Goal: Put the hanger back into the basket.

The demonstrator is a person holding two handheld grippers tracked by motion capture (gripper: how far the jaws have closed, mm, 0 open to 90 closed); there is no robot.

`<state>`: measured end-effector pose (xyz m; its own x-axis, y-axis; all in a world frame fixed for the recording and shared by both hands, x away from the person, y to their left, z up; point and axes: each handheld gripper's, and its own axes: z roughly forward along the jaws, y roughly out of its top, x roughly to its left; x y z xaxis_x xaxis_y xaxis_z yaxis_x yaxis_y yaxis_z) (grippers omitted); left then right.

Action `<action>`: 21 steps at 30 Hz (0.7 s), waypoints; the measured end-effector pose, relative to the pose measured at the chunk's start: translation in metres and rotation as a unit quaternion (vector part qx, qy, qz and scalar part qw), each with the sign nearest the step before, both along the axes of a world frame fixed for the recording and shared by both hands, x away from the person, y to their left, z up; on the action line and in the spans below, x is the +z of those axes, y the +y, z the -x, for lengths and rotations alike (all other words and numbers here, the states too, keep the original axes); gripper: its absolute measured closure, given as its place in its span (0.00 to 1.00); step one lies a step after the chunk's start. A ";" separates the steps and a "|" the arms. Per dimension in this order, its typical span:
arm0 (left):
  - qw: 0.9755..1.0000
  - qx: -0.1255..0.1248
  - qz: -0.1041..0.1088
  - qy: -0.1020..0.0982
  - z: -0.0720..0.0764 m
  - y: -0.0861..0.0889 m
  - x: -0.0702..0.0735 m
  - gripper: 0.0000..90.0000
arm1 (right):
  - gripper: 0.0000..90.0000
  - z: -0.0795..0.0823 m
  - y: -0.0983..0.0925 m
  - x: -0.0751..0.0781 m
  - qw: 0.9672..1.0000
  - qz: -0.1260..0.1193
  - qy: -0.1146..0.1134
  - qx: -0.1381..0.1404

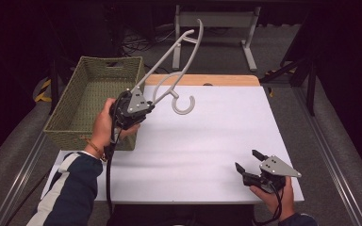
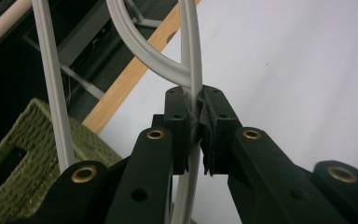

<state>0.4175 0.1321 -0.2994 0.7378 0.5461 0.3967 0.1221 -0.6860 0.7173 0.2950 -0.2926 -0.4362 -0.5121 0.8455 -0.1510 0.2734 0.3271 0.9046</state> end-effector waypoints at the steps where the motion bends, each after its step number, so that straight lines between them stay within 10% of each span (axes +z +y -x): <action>1: 1.000 0.004 0.003 0.002 -0.001 0.003 -0.001 0.91 | 0.27 0.000 0.000 0.000 1.000 -0.001 0.001 0.000; 21: 0.997 0.063 0.038 0.022 -0.008 0.060 -0.023 0.91 | 0.27 0.000 0.002 -0.002 1.000 0.006 0.003 0.001</action>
